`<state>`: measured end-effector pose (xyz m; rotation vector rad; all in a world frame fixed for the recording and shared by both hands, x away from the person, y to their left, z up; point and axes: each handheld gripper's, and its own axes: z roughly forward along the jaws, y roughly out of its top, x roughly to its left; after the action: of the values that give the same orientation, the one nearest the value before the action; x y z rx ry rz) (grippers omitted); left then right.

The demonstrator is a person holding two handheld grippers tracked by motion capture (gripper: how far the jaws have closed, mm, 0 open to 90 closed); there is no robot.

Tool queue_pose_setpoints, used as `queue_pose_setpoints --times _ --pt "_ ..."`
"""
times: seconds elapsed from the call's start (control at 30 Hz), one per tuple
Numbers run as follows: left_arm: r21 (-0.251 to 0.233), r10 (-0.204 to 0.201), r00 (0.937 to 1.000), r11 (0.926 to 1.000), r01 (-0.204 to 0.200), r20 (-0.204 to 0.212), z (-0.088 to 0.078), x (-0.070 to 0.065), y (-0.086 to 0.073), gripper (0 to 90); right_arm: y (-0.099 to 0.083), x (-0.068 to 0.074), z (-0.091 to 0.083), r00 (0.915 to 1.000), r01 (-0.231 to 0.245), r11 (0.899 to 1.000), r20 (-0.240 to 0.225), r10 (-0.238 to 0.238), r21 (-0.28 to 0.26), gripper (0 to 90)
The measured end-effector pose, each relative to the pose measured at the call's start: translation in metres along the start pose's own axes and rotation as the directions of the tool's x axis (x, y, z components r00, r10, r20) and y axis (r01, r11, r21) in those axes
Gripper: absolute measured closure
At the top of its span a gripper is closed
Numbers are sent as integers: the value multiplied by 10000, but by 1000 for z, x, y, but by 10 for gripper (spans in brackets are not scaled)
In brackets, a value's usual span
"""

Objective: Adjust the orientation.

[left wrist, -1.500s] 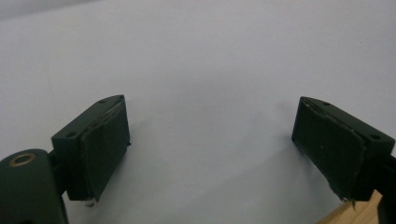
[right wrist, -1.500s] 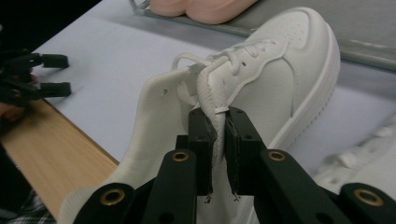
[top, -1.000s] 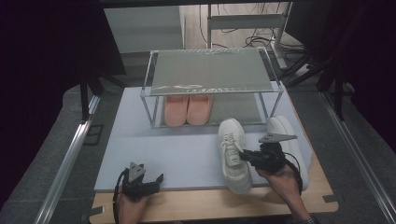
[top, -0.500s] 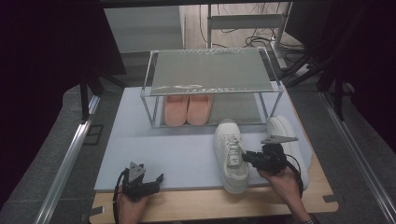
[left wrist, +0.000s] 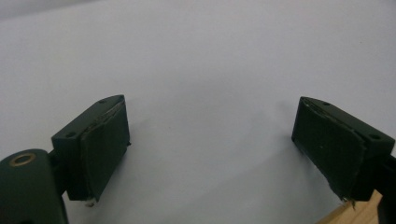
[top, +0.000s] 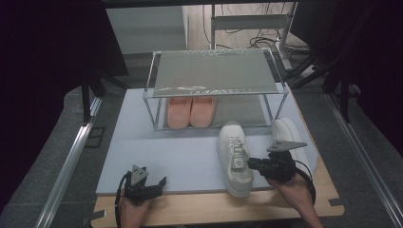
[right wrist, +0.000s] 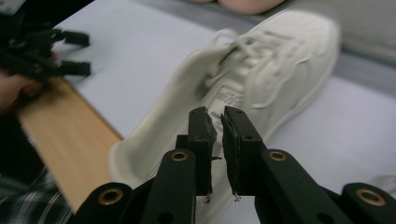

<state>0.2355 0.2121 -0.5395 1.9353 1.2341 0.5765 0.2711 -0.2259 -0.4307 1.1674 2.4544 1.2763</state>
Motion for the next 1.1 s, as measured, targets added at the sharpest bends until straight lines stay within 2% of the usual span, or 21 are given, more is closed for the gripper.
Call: queue_pose_setpoints --times 0.17,0.37,0.57,0.67,0.93,1.1 --pt "0 2 10000 10000 -2 2 0 0 0 108 -3 3 12 9998 193 9991 42 -194 365 787" --pt "0 0 10000 10000 0 4 0 0 0 108 -5 1 17 9996 197 9989 171 -204 433 888" --pt "16 21 10000 10000 -21 5 0 0 0 108 -7 -5 15 9997 206 9989 131 -211 423 893" --pt "18 22 10000 10000 -22 6 0 0 0 108 -7 -7 13 9993 216 9988 311 -230 440 894" --pt "16 21 10000 10000 -21 4 0 0 0 108 -11 -22 2 9971 -99 9992 754 70 380 893" --pt "18 20 10000 10000 -20 6 0 0 0 108 -12 -28 -2 9969 -163 9992 772 135 354 879"
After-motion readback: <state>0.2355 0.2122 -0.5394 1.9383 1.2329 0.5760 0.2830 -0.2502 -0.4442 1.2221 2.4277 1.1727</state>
